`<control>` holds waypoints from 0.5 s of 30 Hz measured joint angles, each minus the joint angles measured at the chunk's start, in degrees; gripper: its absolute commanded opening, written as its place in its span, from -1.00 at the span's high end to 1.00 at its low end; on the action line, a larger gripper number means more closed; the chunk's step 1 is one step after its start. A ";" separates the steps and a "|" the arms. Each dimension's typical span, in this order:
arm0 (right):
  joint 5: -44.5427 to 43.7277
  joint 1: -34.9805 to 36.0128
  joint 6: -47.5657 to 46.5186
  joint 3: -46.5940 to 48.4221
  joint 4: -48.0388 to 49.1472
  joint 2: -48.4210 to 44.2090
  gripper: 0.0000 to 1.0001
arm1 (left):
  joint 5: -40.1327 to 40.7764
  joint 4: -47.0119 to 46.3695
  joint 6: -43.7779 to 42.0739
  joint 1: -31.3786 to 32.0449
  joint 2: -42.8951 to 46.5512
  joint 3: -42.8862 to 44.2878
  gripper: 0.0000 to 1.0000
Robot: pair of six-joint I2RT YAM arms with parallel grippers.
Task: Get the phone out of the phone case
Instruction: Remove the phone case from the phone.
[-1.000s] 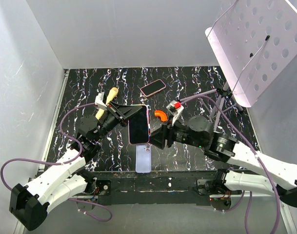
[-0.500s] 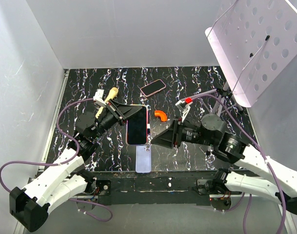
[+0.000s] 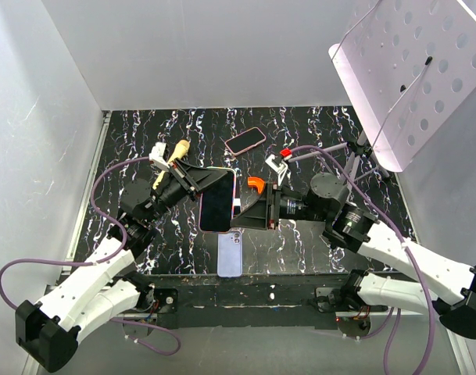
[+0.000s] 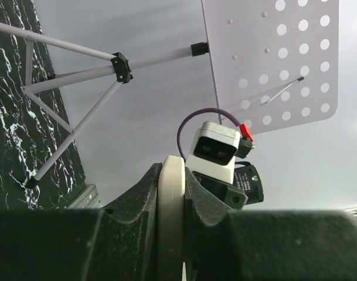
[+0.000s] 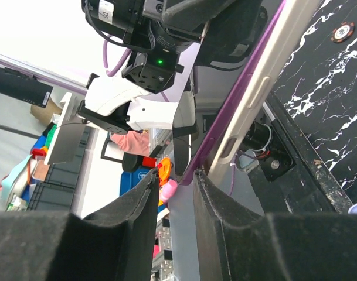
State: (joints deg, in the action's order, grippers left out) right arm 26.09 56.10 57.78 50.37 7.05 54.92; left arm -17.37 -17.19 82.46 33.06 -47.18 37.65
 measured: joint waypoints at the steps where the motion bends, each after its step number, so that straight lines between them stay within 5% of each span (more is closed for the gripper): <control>1: 0.59 -0.20 0.50 -0.22 0.79 0.35 0.28 | -0.13 -0.11 0.00 -0.13 0.00 0.00 1.00; 9: 1.05 -0.20 3.28 -0.96 5.88 4.63 0.29 | -0.20 -1.20 0.13 -0.26 -0.39 0.00 1.00; 13: 0.66 -0.15 4.70 -1.33 8.24 6.32 0.97 | -0.22 -1.07 0.02 -0.26 -0.39 0.00 0.97; 15: 1.03 -0.28 7.04 -1.75 8.28 6.75 0.97 | -0.42 -1.66 -0.59 -0.35 -0.17 0.02 0.62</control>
State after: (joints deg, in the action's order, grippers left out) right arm 27.11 55.81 64.82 48.62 15.33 61.67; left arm -17.78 -18.85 81.87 32.71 -47.35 37.67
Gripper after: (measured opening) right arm 0.088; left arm 0.146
